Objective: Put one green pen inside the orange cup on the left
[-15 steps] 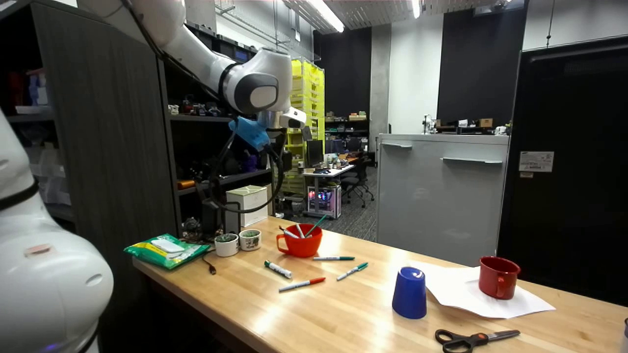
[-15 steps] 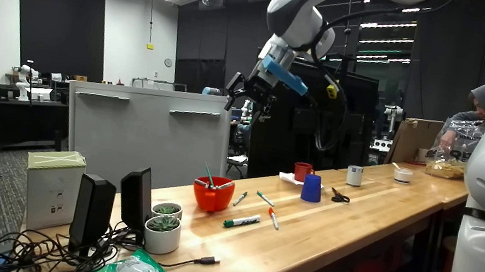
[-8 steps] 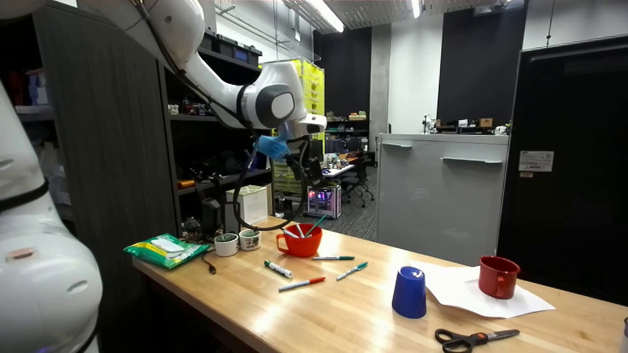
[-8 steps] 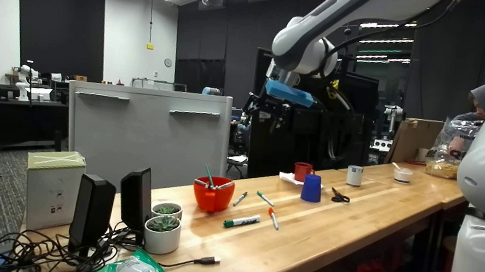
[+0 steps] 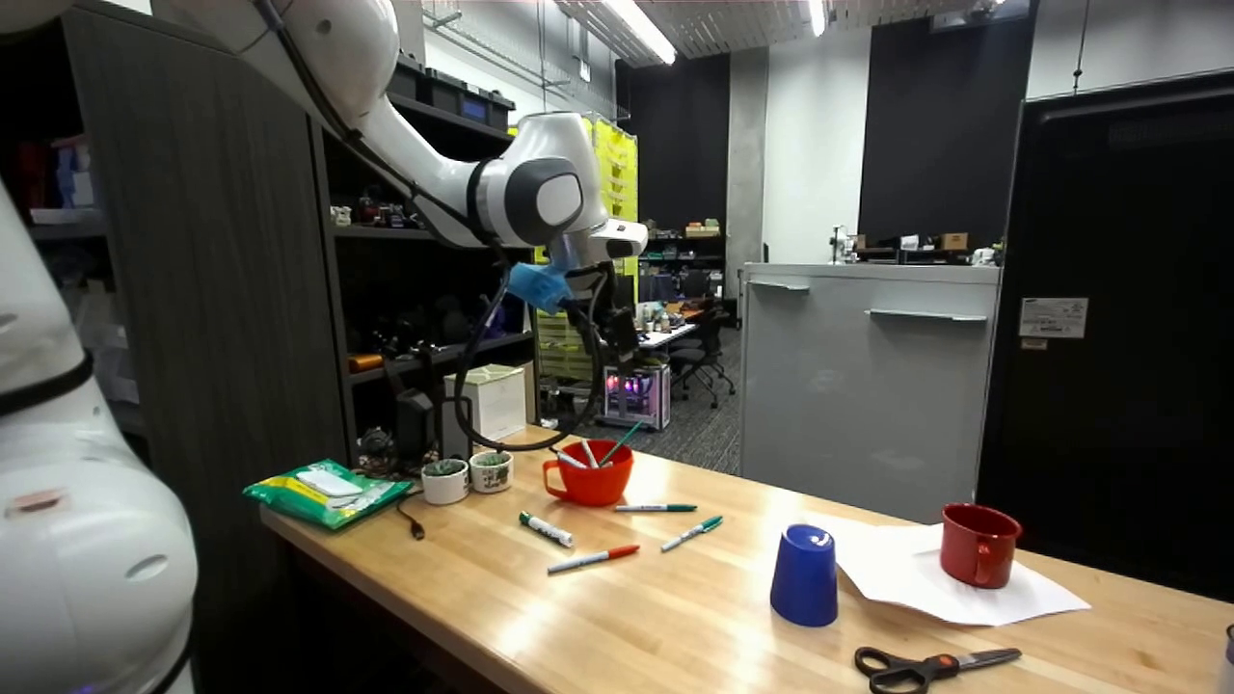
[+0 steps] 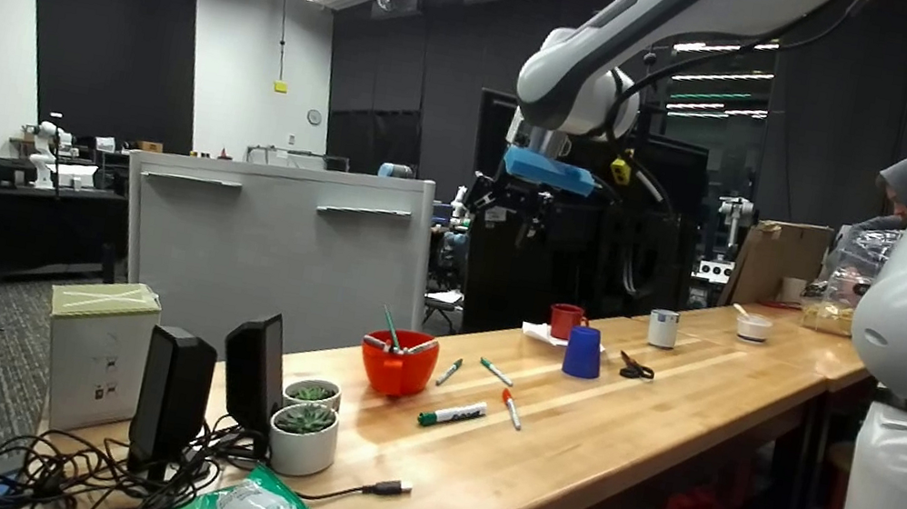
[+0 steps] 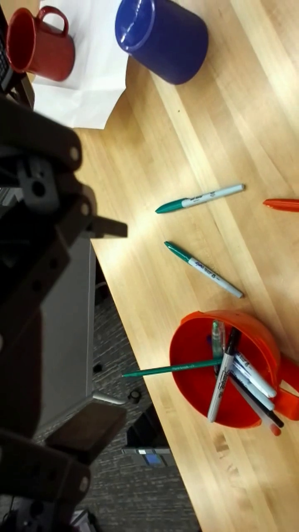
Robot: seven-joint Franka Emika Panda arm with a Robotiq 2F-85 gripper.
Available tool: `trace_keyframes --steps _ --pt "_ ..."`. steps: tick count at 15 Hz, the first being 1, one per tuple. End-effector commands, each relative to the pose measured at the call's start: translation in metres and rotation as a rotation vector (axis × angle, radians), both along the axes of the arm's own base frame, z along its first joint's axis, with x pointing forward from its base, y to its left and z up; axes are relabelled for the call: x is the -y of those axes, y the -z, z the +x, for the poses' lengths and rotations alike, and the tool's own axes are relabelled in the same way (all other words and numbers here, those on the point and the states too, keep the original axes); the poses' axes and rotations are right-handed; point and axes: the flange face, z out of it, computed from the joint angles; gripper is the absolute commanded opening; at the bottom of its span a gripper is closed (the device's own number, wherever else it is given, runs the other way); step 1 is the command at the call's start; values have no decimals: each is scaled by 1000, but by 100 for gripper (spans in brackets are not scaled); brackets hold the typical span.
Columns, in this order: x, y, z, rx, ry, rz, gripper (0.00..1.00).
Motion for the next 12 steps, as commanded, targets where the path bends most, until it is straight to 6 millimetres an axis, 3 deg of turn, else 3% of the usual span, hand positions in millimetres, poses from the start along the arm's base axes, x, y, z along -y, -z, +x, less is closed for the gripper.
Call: trace_keyframes --steps 1,12 --pt "8 14 2 -19 31 -15 100" --pt "61 88 7 -148 100 -29 100"
